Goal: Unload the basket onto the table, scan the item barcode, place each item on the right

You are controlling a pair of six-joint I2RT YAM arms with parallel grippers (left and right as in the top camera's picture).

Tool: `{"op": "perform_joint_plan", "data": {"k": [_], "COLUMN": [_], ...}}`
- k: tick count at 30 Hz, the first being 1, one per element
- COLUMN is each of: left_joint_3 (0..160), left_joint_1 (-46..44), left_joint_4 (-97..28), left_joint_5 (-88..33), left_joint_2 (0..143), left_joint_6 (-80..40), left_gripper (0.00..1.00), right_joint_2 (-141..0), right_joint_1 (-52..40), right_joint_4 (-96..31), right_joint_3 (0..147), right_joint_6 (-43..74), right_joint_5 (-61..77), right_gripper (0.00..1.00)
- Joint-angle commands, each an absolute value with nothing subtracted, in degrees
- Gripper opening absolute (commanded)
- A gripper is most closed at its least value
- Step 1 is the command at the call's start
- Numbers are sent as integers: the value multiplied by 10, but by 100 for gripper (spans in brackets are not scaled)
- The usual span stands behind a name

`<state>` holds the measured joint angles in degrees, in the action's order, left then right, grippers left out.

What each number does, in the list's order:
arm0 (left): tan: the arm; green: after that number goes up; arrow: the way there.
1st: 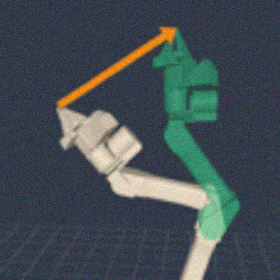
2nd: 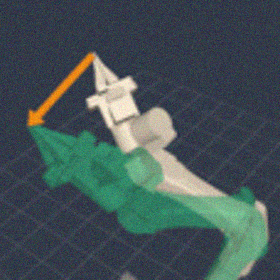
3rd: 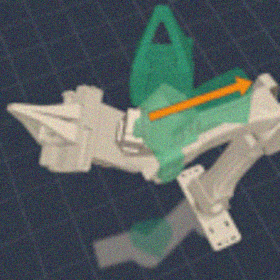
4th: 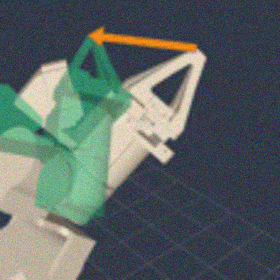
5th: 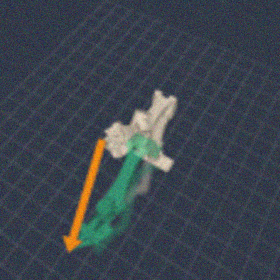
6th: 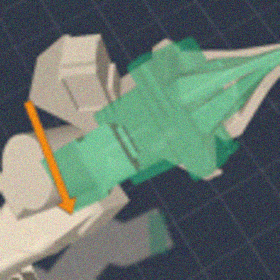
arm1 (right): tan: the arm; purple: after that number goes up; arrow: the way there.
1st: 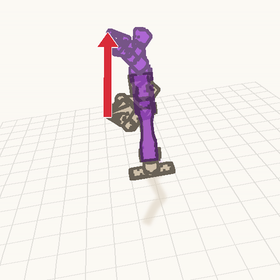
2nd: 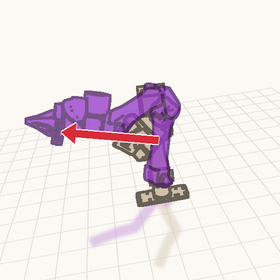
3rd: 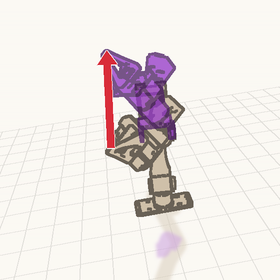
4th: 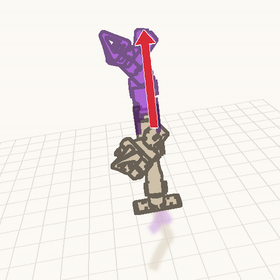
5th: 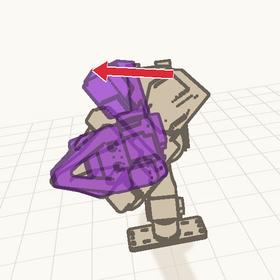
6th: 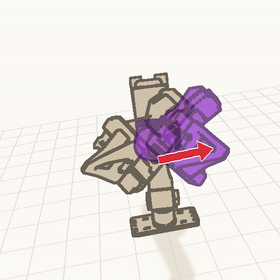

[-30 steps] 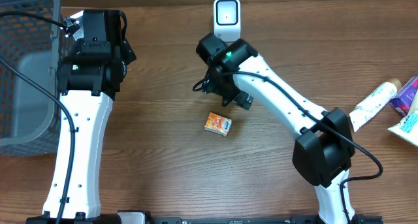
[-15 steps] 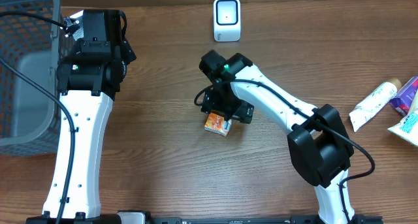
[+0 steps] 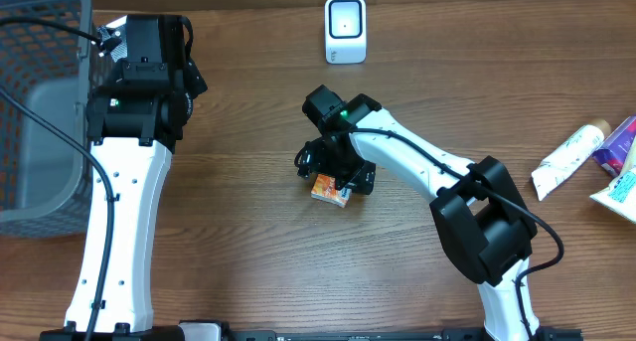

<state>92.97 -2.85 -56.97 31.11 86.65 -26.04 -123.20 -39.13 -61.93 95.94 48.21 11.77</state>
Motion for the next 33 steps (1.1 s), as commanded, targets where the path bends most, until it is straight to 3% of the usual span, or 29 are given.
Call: {"op": "perform_joint_plan", "data": {"k": [1,13,16,20,27,33], "left_joint_3": [930,930,930,930,930,930], "left_joint_1": [-26,-26,-26,-26,-26,-26], "left_joint_4": [-568,-568,-568,-568,-568,-568], "left_joint_5": [319,319,319,319,319,319], "left_joint_2": [869,869,869,869,869,869], "left_joint_6": [-270,-270,-270,-270,-270,-270], "left_gripper": [100,100,100,100,100,100], "right_joint_2": [-1254,-1299,-1299,-1299,-1299,-1299], "right_joint_1": [-395,-395,-396,-396,-396,-386], "right_joint_4": [-611,-613,-623,-626,-633,-664], "right_joint_3": [943,943,943,943,943,960], "right_joint_6": [497,523,523,521,492,411], "right_joint_5": [123,143,159,162,168,309], "right_gripper": [100,100,84,77,70,68]}}
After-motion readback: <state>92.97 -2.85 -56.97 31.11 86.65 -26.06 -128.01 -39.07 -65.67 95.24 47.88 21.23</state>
